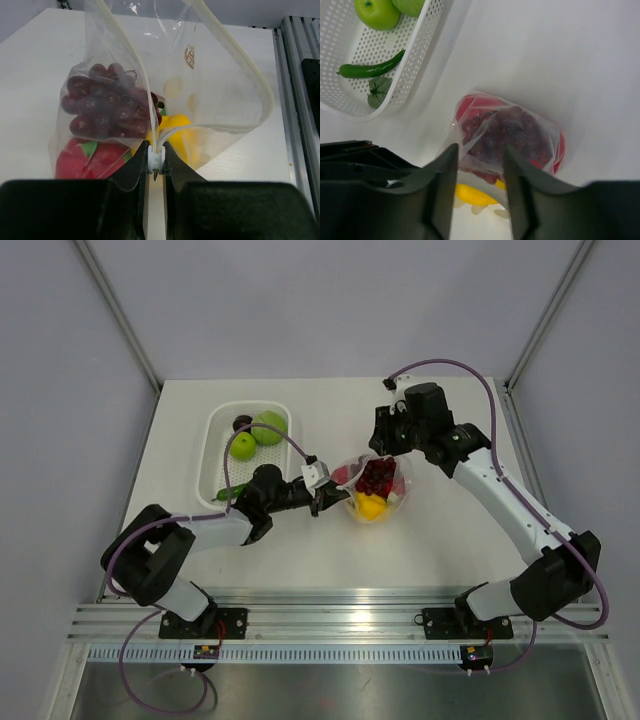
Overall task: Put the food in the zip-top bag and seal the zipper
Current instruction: Zip the zipper food storage bag at the center of the board.
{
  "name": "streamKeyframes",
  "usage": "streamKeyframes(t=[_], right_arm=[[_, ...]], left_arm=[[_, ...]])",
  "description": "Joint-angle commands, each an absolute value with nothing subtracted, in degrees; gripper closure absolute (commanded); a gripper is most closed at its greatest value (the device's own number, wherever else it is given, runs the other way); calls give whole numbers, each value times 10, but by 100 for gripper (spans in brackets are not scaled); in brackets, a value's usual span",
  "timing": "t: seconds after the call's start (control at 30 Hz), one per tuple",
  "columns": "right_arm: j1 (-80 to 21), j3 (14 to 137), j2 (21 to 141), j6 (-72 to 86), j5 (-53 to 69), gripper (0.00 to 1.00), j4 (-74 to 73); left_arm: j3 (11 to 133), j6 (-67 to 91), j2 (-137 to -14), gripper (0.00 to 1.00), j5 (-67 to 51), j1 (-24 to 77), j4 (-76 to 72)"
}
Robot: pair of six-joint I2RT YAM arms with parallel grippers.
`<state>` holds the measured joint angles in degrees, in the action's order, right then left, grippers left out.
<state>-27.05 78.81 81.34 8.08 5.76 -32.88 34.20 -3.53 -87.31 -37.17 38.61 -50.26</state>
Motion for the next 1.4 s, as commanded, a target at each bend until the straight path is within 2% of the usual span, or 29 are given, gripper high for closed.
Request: streamKeyframes(t=[0.0,0.1,0.23,0.3,0.4,0.47,0.53,0.6,0.7,0.9,1.07,1.37], right_arm=[[-266,829,763,81,57,46,-345],[-266,842,721,75,9,38,-359],[-263,848,674,58,-18,36,-388],[-263,842,654,28,-3,37,-399],[-263,826,642,-40,102,37,-421],[-265,818,649,-65,153,42,-429],[-295,804,650,-115,156,47,-407],[-356,774,649,-170,122,47,-384],[-376,779,684,-198,106,47,-370],[-406,795,763,-179,142,48,-367],[-406,765,759,-135,165,47,-316],[-406,781,750,-73,164,45,-326]], left_arm=[[377,-41,-822,100,-339,382,-472],[407,-47,-798,100,-329,380,-418],[434,-27,-782,100,-330,372,-395],[439,-3,-780,100,-335,363,-400],[451,33,-785,100,-351,349,-410],[453,44,-795,100,-366,344,-422],[447,57,-800,100,-376,336,-432],[435,64,-802,100,-394,329,-450],[422,62,-794,100,-424,317,-451],[432,47,-783,100,-440,313,-400],[434,34,-784,100,-439,312,-375],[434,26,-782,100,-436,309,-363]])
